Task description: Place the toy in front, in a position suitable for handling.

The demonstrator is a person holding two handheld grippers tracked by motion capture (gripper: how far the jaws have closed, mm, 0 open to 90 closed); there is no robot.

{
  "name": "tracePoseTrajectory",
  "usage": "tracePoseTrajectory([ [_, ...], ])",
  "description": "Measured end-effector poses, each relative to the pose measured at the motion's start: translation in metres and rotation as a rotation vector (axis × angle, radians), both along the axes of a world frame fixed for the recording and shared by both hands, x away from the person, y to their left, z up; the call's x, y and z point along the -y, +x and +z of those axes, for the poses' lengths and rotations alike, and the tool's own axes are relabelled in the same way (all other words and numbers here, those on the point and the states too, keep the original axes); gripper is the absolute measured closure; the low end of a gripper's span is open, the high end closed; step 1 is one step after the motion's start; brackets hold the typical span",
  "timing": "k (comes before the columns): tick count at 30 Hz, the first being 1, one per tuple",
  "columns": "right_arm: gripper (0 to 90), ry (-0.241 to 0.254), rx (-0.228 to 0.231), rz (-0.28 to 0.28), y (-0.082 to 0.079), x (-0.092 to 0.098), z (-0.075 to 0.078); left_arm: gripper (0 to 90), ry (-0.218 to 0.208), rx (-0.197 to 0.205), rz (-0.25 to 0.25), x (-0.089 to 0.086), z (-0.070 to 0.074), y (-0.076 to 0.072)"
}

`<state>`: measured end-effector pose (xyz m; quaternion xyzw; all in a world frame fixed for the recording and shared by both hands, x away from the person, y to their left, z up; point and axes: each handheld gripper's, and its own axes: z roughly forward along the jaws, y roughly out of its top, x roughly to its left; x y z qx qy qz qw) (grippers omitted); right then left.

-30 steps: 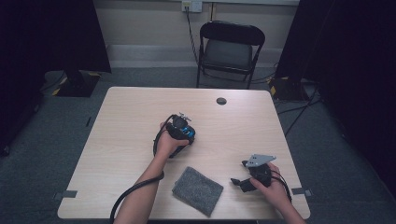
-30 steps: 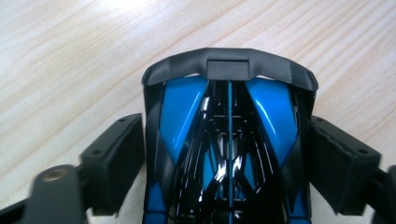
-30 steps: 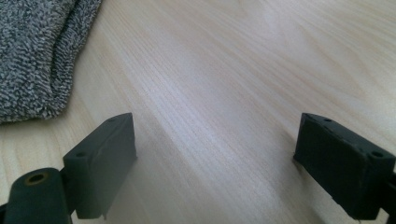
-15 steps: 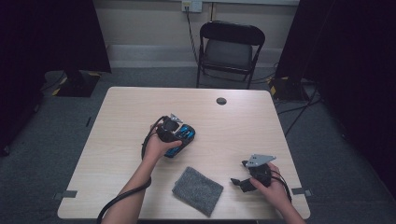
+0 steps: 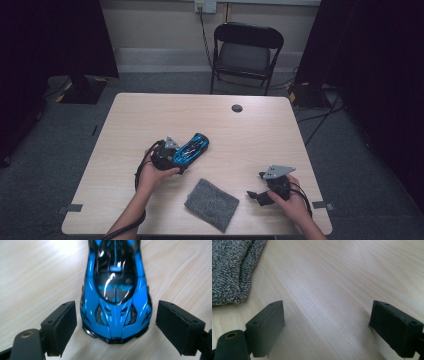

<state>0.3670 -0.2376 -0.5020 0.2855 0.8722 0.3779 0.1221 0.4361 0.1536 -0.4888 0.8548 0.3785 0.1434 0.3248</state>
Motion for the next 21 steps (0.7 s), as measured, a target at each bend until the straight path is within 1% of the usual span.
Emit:
tracePoseTrajectory([
  [1, 11.4, 0.0, 0.0, 0.0, 0.0, 0.0, 0.0, 16.2, 0.01, 0.002, 0.002, 0.001, -0.003, 0.001],
  [2, 11.4, 0.0, 0.0, 0.0, 0.0, 0.0, 0.0, 15.9, 0.007, 0.007, 0.002, 0.002, -0.005, 0.002],
  [4, 11.4, 0.0, 0.0, 0.0, 0.0, 0.0, 0.0, 15.4, -0.017, 0.012, -0.001, 0.004, -0.007, 0.004],
  [5, 11.4, 0.0, 0.0, 0.0, 0.0, 0.0, 0.0, 15.2, -0.011, 0.031, -0.009, 0.005, -0.007, 0.005],
  [6, 11.4, 0.0, 0.0, 0.0, 0.0, 0.0, 0.0, 15.3, -0.024, 0.027, -0.015, 0.006, -0.008, 0.006],
  [9, 11.4, 0.0, 0.0, 0.0, 0.0, 0.0, 0.0, 15.2, -0.04, 0.041, -0.007, 0.005, -0.01, 0.005],
  [10, 11.4, 0.0, 0.0, 0.0, 0.0, 0.0, 0.0, 15.3, -0.052, 0.044, -0.002, 0.005, -0.011, 0.005],
  [11, 11.4, 0.0, 0.0, 0.0, 0.0, 0.0, 0.0, 16.7, -0.056, 0.059, -0.002, 0.004, -0.011, 0.005],
  [12, 11.4, 0.0, 0.001, 0.0, 0.0, 0.0, 0.0, 23.0, -0.063, 0.076, -0.007, 0.001, -0.011, 0.004],
  [13, 11.4, 0.0, 0.0, 0.0, 0.0, 0.0, 0.0, 25.5, -0.069, 0.076, -0.01, 0.0, -0.012, 0.004],
  [14, 11.4, 0.0, 0.0, 0.0, 0.0, 0.0, 0.0, 25.6, -0.078, 0.075, -0.004, 0.001, -0.012, 0.003],
  [17, 11.2, 0.0, 0.0, -0.004, 0.0, 0.0, 0.0, 25.8, -0.07, 0.072, 0.003, 0.002, -0.012, 0.003],
  [18, 11.1, 0.0, 0.0, -0.012, 0.0, -0.001, 0.0, 25.8, -0.075, 0.075, 0.004, 0.002, -0.012, 0.003],
  [19, 11.2, 0.0, -0.001, -0.02, -0.001, -0.002, 0.0, 25.7, -0.069, 0.086, 0.0, 0.001, -0.012, 0.002],
  [20, 11.4, 0.001, -0.002, -0.027, -0.002, -0.002, 0.0, 25.8, -0.085, 0.083, 0.0, 0.001, -0.013, 0.002],
  [21, 11.7, 0.001, -0.002, -0.034, -0.002, -0.002, 0.0, 25.8, -0.083, 0.084, -0.001, 0.0, -0.013, 0.002],
])
